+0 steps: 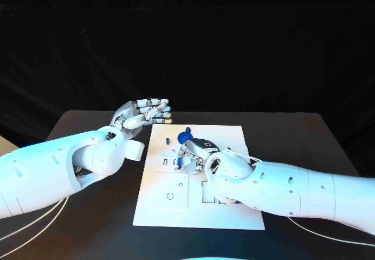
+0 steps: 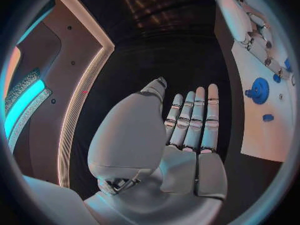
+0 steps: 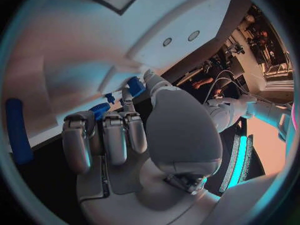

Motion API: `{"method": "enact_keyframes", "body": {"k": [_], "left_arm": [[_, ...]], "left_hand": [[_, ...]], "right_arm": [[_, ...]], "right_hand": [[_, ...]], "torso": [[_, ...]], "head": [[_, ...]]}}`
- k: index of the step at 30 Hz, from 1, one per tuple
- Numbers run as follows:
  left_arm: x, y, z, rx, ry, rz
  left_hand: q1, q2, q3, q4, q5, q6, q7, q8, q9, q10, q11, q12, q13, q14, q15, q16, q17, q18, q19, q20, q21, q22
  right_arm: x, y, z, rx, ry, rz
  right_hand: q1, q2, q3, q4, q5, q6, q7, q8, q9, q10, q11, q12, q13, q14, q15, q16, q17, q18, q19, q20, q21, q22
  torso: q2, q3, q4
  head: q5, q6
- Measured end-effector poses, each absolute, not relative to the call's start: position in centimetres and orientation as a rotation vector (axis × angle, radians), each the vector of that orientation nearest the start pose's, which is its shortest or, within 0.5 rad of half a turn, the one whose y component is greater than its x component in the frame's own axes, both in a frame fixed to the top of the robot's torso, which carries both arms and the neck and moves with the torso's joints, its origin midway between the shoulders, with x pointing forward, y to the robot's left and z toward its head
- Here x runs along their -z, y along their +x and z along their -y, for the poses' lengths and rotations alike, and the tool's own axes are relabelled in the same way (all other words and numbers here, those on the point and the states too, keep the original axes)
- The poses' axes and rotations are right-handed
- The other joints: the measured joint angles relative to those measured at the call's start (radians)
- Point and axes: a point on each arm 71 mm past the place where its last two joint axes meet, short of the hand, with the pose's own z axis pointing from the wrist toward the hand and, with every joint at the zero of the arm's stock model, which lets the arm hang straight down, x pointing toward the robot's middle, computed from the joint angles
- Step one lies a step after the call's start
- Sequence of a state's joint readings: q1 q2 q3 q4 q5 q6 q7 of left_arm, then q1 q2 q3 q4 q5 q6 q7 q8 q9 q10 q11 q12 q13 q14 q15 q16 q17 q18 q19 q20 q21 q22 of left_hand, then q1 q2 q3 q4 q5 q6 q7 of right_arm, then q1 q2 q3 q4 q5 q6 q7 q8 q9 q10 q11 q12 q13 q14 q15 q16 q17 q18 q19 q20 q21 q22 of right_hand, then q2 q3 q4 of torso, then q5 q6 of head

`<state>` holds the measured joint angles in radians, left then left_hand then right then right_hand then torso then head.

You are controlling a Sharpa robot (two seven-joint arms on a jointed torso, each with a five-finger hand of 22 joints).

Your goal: Assemble the parts on the task board

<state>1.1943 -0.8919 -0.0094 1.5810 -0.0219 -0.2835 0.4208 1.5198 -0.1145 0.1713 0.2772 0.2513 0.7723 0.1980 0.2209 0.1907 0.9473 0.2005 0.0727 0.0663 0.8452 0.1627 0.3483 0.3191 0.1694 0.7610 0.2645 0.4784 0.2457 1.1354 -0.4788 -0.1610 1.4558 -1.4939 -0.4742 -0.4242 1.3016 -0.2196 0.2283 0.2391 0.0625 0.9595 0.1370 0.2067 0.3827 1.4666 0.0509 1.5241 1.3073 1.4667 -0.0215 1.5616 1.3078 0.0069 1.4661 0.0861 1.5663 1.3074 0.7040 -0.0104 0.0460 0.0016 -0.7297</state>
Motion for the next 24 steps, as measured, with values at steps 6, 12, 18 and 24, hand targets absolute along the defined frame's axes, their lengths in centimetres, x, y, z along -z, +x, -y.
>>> {"method": "enact_keyframes", "body": {"k": [6, 12, 18, 24], "left_arm": [[16.4, 48.2, -21.6, 1.600, -1.062, -1.399], [16.7, 48.3, -21.9, 1.546, -1.033, -1.454], [17.4, 48.7, -22.5, 1.436, -0.990, -1.547], [18.1, 49.1, -22.9, 1.298, -0.900, -1.678]], "left_hand": [[-0.003, -0.003, -0.002, 0.002, 0.000, 0.000, 0.000, 0.000, -0.002, 0.000, 0.000, 0.000, 0.000, -0.007, 0.001, 0.006, 0.004, 0.000, 0.000, 0.000, 0.009, 0.004], [-0.058, -0.025, -0.043, 0.011, 0.000, -0.005, 0.001, 0.000, -0.007, 0.037, -0.009, 0.042, 0.014, 0.020, -0.013, 0.051, 0.031, 0.000, 0.003, -0.003, 0.044, 0.021], [-0.110, -0.017, -0.102, 0.013, 0.000, 0.036, -0.002, 0.083, 0.027, 0.142, -0.075, 0.323, 0.173, 0.193, -0.091, 0.482, 0.278, 0.000, 0.134, -0.088, 0.299, 0.166], [-0.140, 0.013, -0.124, 0.013, 0.000, 0.086, -0.044, 0.234, 0.127, 0.113, -0.122, 0.730, 0.435, 0.412, -0.148, 0.893, 0.608, -0.002, 0.221, -0.138, 0.638, 0.461]], "right_arm": [[24.6, 44.8, 5.7, -0.664, -0.072, -1.726], [23.6, 44.4, 7.2, -0.684, -0.055, -1.698], [20.2, 44.5, 9.6, -0.769, -0.038, -1.619], [17.3, 44.8, 12.6, -0.881, 0.006, -1.563]], "right_hand": [[0.019, 0.018, -0.165, 0.052, -0.006, -0.025, 0.005, 0.000, -0.002, -0.001, 0.007, -0.024, 0.000, -0.001, 0.006, 0.000, 0.000, 0.000, 0.000, 0.000, -0.009, 0.000], [0.013, 0.024, -0.241, 0.056, -0.010, -0.041, 0.012, -0.004, -0.002, -0.002, 0.008, -0.037, 0.000, 0.000, 0.007, 0.000, 0.000, 0.000, 0.000, 0.007, -0.016, 0.000], [0.045, 0.055, -0.244, 0.053, -0.010, -0.066, 0.020, -0.016, -0.006, -0.002, 0.016, -0.044, 0.000, 0.000, 0.014, -0.006, 0.000, 0.000, 0.000, 0.007, -0.050, 0.000], [0.089, 0.095, -0.233, 0.048, -0.006, -0.071, 0.024, -0.015, -0.006, 0.002, 0.019, -0.061, 0.000, 0.000, 0.021, -0.012, 0.000, 0.000, 0.000, 0.015, -0.086, 0.001]], "torso": [[0.000, 0.0000, 0.0002], [-0.001, 0.0000, -0.0014], [-0.004, 0.0009, -0.0045], [-0.010, 0.0028, -0.0096]], "head": [[0.000, 0.000], [0.003, 0.000], [0.004, 0.005], [0.007, 0.007]]}}
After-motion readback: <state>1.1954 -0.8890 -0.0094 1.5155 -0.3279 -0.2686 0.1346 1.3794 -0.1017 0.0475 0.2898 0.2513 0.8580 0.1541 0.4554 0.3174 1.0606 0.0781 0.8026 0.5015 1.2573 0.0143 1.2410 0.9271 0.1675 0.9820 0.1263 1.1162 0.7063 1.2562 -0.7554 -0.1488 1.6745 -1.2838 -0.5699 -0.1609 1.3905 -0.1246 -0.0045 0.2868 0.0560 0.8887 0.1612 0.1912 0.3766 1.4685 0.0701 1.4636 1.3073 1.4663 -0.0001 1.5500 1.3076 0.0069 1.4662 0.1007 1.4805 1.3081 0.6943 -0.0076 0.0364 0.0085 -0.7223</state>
